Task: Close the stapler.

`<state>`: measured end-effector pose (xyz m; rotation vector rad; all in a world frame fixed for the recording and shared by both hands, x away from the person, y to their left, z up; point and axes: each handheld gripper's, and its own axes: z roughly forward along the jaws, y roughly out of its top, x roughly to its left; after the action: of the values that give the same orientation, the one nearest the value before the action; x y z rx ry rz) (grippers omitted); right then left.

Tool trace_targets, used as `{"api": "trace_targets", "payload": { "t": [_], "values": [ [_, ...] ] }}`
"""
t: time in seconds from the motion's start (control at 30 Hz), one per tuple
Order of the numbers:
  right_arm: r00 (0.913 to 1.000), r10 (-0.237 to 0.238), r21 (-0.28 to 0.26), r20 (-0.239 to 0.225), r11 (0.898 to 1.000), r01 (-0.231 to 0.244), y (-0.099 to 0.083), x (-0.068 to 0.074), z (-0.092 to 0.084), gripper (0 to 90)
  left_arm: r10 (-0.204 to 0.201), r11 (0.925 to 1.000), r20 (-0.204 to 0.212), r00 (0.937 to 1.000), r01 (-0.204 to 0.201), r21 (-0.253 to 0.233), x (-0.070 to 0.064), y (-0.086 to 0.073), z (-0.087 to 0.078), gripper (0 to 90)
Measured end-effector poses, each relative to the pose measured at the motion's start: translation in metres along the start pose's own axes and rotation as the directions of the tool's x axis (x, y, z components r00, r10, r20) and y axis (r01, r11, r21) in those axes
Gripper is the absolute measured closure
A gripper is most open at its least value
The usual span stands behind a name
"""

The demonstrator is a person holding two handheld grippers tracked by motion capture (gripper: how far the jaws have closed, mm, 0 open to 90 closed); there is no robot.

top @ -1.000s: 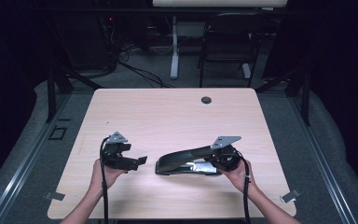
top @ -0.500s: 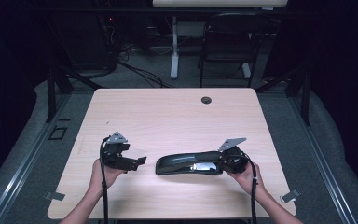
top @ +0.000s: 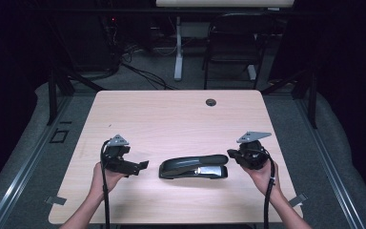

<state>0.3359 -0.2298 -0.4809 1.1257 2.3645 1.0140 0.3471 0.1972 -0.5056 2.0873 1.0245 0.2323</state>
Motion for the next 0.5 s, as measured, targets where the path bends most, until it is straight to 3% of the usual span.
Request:
{"api": "trace_targets", "payload": {
  "t": [0.1, 0.27, 0.37, 0.5],
  "values": [
    [0.9988, -0.035, -0.014, -0.034, 0.999, 0.035, 0.006, 0.010, -0.005, 90.0, 0.003, 1.0000, 0.001, 1.0000, -0.003, 0.001, 0.000, 0.000, 0.000, 0.2],
    [0.9943, -0.093, 0.039, -0.051, 0.995, 0.095, 0.009, 0.022, 0.001, 90.0, -0.006, 0.9998, 0.013, 0.9999, 0.007, -0.018, 0.001, 0.000, -0.001, 0.1],
    [0.9945, -0.086, 0.035, -0.060, 0.995, 0.088, 0.009, 0.022, 0.002, 90.0, -0.009, 0.9999, 0.016, 0.9998, 0.010, -0.014, 0.002, -0.001, -0.001, 0.1],
    [0.9948, -0.082, 0.095, -0.061, 0.992, 0.088, 0.005, 0.020, 0.011, 90.0, -0.008, 0.9999, 0.022, 0.9997, 0.009, -0.010, 0.002, 0.000, -0.001, 0.0]
  ]
}}
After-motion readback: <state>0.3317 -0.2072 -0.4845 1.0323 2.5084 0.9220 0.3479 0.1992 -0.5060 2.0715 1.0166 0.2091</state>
